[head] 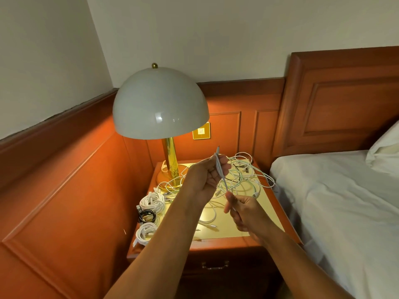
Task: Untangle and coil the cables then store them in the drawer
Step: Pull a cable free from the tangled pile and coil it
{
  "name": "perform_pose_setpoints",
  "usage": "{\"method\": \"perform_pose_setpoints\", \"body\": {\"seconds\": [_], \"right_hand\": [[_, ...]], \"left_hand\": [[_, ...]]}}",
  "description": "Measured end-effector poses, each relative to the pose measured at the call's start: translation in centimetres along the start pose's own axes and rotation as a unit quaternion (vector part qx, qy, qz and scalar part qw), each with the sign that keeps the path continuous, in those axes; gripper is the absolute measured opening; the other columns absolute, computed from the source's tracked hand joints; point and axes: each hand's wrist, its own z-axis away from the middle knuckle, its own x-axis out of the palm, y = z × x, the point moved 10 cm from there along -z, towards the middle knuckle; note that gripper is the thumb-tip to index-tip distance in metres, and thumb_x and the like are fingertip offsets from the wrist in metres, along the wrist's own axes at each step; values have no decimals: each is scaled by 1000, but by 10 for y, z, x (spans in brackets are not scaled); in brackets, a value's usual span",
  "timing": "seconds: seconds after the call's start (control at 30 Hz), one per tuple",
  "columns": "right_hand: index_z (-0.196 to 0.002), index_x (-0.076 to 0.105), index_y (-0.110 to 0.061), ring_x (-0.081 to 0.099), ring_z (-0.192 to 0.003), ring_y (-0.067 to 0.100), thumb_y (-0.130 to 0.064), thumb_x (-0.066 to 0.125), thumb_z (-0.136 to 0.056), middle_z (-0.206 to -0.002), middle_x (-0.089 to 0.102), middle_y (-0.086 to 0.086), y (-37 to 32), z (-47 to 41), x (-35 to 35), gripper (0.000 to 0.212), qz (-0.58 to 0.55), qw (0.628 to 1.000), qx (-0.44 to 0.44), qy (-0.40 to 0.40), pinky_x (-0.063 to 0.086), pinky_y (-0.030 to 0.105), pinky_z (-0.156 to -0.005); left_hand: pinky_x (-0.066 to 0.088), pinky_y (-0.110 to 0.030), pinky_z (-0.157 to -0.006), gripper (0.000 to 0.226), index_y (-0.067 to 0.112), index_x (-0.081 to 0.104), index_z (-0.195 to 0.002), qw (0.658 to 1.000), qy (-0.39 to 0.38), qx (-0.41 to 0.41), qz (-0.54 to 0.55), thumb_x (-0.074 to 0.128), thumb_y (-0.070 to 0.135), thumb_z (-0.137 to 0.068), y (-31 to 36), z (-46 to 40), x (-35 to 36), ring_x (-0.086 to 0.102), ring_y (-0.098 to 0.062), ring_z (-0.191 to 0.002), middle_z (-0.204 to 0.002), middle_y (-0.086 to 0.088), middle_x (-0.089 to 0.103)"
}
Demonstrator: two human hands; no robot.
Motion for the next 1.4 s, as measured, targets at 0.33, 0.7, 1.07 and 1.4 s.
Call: {"method": "perform_pose_setpoints", "body": {"seconds": [0.33, 0.7, 1.07, 1.4], "right_hand": [[-75, 65, -2, 38, -38, 8, -47, 59, -88, -43, 46, -4, -41, -33, -32, 47, 210, 977, -27, 33, 34, 26, -44], [-86, 75, -13, 64, -86, 19, -17, 68, -89, -88, 71, 3, -173, -25, -30, 9, 428, 883, -178, 81, 50, 31, -73], [-103, 66, -23, 48, -58, 6, -10, 49, -98, -71, 57, -9, -119, 17, -4, 21, 351, 911, -181, 119, 37, 16, -51], [-97, 65, -9, 35, -42, 4, -19, 51, -100, -55, 50, -2, -38, 19, 3, 17, 32, 992, -86, 88, 28, 18, -40]], "left_hand": [[51, -20, -53, 23, -6, 60, -101, 994, -99, 22, -40, 41, 6, -99, 8, 13, 18, 58, -14, -59, -67, -5, 62], [55, -29, -71, 23, -2, 66, -89, 907, -59, 65, -412, 46, 4, -99, 3, 8, 12, 65, -21, -64, -74, -8, 69], [52, -30, -78, 23, -1, 67, -91, 987, 42, 48, -148, 48, 7, -99, 1, -14, -20, 68, -20, -75, -81, -11, 71], [56, -27, -75, 27, -4, 61, -108, 999, 38, 16, -28, 38, 8, -102, 10, -6, -6, 73, -21, -78, -88, -13, 74]]}}
